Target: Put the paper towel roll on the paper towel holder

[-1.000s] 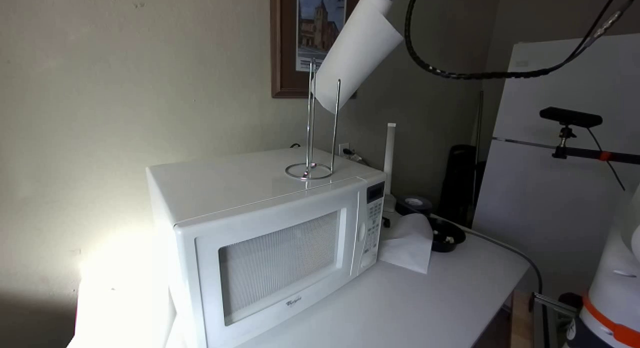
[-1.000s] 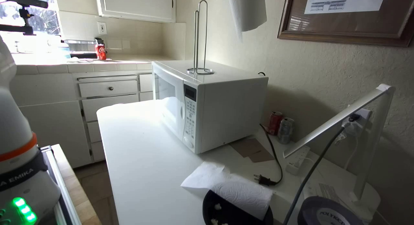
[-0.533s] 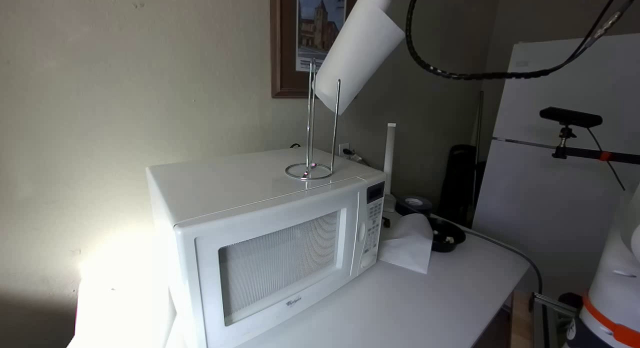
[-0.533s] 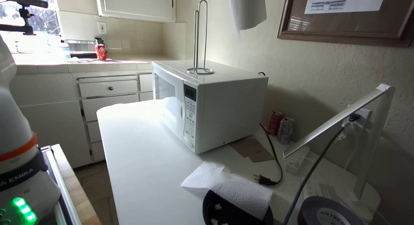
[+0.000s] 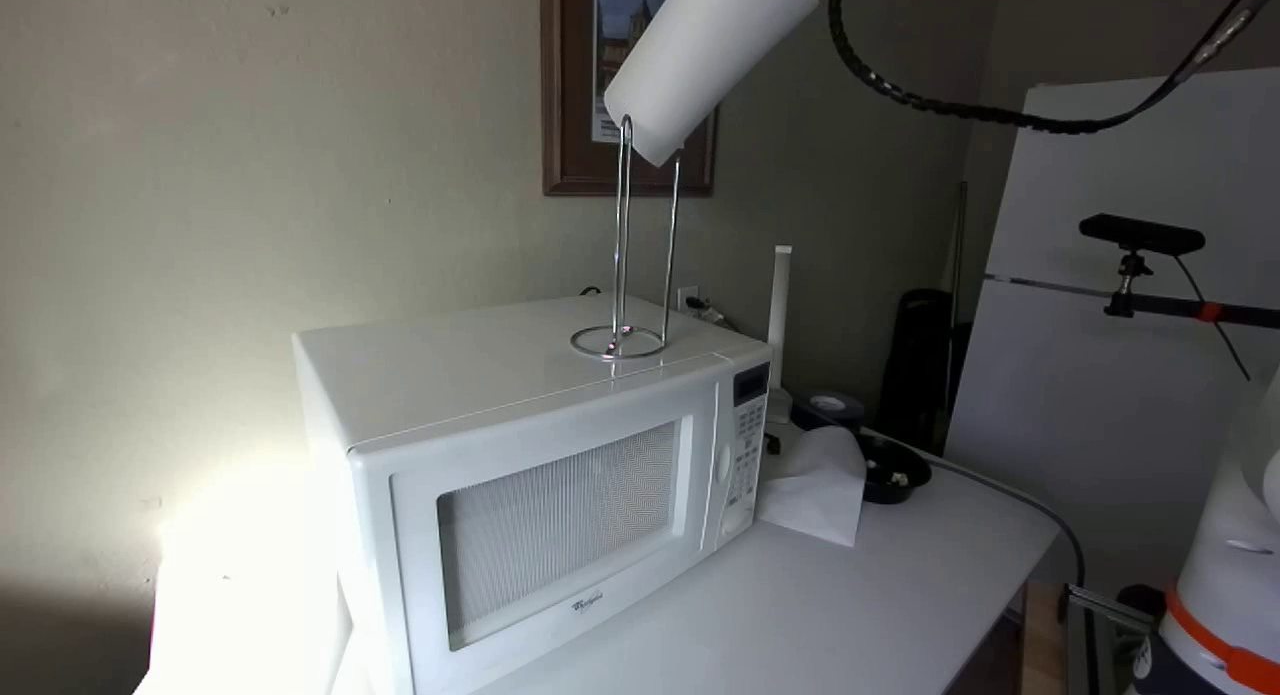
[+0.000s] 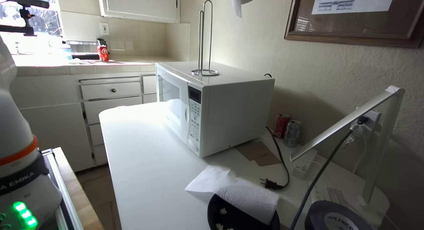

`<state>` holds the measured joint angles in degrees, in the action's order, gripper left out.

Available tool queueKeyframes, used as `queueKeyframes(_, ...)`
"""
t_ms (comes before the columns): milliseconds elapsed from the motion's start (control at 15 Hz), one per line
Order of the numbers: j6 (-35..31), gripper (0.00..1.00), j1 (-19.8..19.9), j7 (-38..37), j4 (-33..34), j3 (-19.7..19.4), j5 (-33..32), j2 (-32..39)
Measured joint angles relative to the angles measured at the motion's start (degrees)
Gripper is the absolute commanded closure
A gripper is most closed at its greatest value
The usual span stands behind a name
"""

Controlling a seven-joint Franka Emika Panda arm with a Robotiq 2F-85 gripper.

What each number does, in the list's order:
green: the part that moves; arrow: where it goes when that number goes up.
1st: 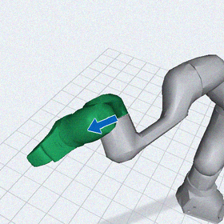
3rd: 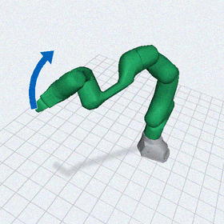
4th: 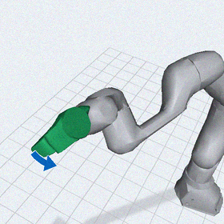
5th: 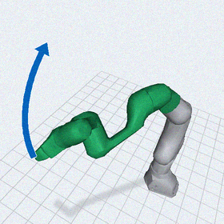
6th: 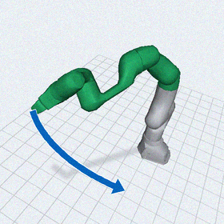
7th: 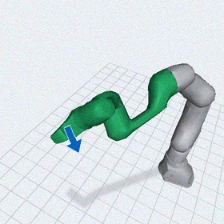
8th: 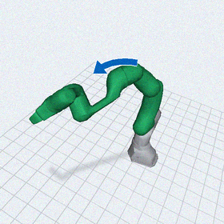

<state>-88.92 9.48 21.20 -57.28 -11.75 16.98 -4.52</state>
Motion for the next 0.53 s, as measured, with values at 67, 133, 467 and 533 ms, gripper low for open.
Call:
queueKeyframes(67, 1.6, 0.97, -0.1, 0.0, 1.1, 0.1, 0.8, 0.1)
queueKeyframes(133, 3.0, 0.97, -0.3, 0.0, 2.1, 0.1, 1.5, 0.3)
queueKeyframes(467, 7.9, 0.97, -1.3, 0.0, 7.5, 0.6, 3.5, 1.6)
queueKeyframes(533, 8.5, 0.97, -1.3, 0.0, 8.6, 0.7, 3.6, 2.0)
